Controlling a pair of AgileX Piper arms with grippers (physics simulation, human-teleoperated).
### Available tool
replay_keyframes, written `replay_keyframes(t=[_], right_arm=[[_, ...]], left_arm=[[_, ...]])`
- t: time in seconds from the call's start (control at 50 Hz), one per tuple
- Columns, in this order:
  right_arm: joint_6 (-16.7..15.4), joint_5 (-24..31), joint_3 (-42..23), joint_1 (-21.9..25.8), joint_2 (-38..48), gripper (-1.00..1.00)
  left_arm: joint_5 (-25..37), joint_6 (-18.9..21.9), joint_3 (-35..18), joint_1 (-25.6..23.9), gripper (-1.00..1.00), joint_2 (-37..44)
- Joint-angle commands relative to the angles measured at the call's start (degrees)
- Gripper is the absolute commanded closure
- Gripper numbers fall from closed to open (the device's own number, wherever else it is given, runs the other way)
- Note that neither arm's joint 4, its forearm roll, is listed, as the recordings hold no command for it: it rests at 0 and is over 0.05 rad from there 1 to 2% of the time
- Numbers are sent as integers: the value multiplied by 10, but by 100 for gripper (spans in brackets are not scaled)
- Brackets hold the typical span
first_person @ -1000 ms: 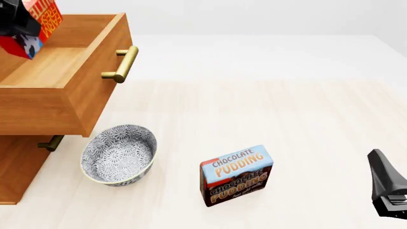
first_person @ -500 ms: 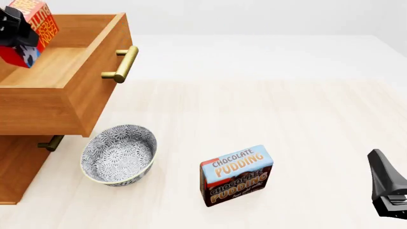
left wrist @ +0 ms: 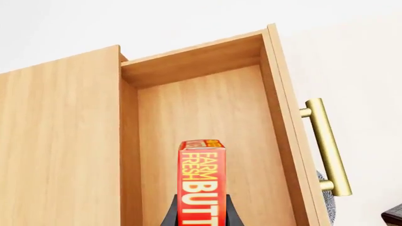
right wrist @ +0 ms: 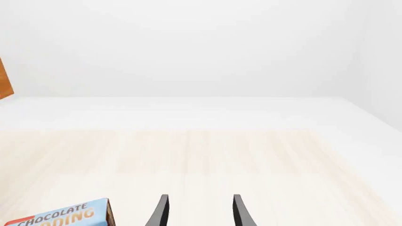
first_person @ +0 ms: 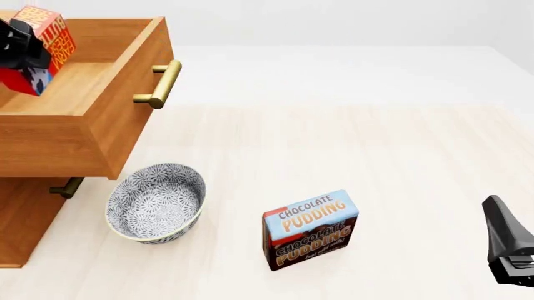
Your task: Put the butter at the back in the top drawer of the cabinet and close it.
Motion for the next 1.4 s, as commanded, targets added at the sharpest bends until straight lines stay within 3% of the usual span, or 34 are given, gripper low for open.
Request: replay_keyframes(t=[0.02,1.4], right_arm=[[0,0,0,0,0,-100],[0,0,0,0,0,-100]], left_arm=[[-10,10,-1,2,100,1],[-68,-5,37,9,100,52]])
